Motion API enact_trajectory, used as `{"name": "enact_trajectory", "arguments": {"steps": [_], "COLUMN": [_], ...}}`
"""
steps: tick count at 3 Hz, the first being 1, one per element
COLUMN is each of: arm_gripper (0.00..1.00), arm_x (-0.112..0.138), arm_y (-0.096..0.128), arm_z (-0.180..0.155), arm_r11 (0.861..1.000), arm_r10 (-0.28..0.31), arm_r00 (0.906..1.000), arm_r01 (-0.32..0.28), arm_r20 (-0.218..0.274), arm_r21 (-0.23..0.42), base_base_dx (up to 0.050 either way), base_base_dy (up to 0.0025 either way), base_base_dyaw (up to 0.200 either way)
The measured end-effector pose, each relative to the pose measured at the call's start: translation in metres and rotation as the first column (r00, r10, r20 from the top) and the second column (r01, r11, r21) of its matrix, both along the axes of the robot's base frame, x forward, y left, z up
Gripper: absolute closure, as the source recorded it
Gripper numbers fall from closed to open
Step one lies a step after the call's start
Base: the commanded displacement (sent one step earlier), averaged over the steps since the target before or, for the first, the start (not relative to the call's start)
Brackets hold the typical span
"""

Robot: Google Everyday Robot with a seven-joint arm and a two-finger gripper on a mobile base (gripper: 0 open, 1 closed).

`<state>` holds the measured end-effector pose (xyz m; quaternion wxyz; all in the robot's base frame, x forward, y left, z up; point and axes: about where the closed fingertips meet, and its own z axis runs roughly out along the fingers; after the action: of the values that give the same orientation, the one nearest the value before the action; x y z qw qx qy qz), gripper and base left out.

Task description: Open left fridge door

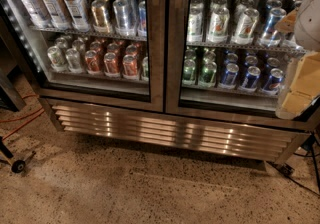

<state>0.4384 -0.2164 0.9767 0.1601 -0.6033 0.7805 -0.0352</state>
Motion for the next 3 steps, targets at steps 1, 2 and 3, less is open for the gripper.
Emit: {"name": "enact_trajectory", "arguments": {"steps": [1, 2, 3], "arm_gripper": [0.0, 0.0, 0.0], "arm_x": [0.0, 0.013, 0.032], "arm_y": [0.0, 0.004, 0.017], "arm_z": [0.0, -0.004, -0.04], "arm_r11": [1.0, 1.0, 1.0], "arm_r10": [0.0, -0.018, -0.007], "arm_r00": [1.0, 0.9996, 0.9997], "arm_r01": [0.0, 0.018, 0.006], "arm_r20": [0.001, 0.023, -0.023], "arm_r21": [0.0, -0.001, -0.001], "base_base_dx": [0.0, 0.0, 0.0], "base_base_dy": [0.0, 0.0, 0.0], "base_base_dyaw": [0.0, 0.0, 0.0]}}
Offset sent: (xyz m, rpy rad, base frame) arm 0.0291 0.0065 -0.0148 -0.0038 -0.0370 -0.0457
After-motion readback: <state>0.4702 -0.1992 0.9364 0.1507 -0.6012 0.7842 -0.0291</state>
